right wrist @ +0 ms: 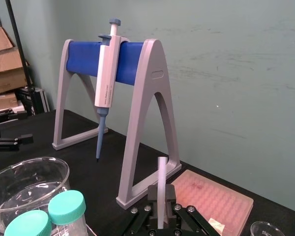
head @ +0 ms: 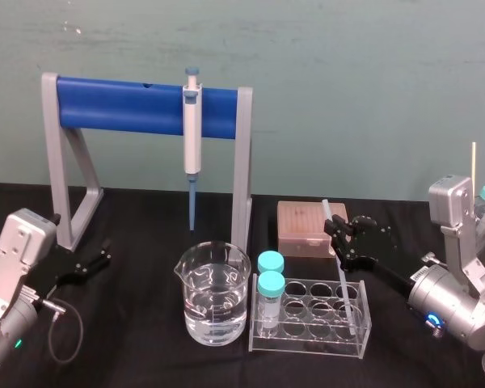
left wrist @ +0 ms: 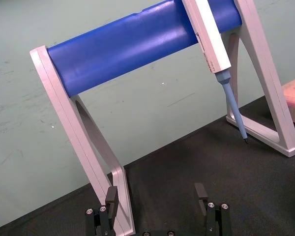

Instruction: Pick up the stirring rod with one hand, then place it down.

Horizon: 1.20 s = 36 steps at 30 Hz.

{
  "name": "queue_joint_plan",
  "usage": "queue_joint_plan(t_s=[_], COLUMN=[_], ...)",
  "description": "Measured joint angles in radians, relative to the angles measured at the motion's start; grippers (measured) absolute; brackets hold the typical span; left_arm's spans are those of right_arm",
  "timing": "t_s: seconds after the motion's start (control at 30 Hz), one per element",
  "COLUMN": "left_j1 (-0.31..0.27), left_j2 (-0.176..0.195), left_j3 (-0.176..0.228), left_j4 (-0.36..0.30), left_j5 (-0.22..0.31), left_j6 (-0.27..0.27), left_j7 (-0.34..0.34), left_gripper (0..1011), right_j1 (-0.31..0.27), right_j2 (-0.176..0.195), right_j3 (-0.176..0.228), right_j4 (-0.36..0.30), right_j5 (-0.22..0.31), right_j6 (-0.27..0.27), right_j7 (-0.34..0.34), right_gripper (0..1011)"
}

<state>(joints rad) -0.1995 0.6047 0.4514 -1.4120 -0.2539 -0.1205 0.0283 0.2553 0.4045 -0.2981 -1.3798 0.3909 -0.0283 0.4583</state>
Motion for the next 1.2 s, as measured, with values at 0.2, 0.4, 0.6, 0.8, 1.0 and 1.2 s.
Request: queue_joint_plan(t_s=[0.2,0.4,0.6,0.8,1.0,1.2], left_j1=[0.0,0.0,0.0,0.0,0.0,0.0], left_j2=[0.0,0.0,0.0,0.0,0.0,0.0], left_j3=[0.0,0.0,0.0,0.0,0.0,0.0], left_j4=[0.0,0.0,0.0,0.0,0.0,0.0], left_j5=[0.0,0.0,0.0,0.0,0.0,0.0], left_j6=[0.0,0.0,0.0,0.0,0.0,0.0], left_j7=[0.0,0.0,0.0,0.0,0.0,0.0], left_gripper=[1000,1000,1000,1000,1000,1000], right_j1=[0.0,0.0,0.0,0.0,-0.004,-0.015], right_j2=[0.0,0.0,0.0,0.0,0.001,0.001], right_j3=[0.0,0.0,0.0,0.0,0.001,0.012], right_j4=[0.0,0.0,0.0,0.0,-0.006,-0.021], right_j5=[0.0,0.0,0.0,0.0,0.001,0.023], right_j6=[0.0,0.0,0.0,0.0,-0.012,-0.038], right_j7=[0.0,0.0,0.0,0.0,-0.001,0.004], right_gripper=[59,59,58,59,58,58])
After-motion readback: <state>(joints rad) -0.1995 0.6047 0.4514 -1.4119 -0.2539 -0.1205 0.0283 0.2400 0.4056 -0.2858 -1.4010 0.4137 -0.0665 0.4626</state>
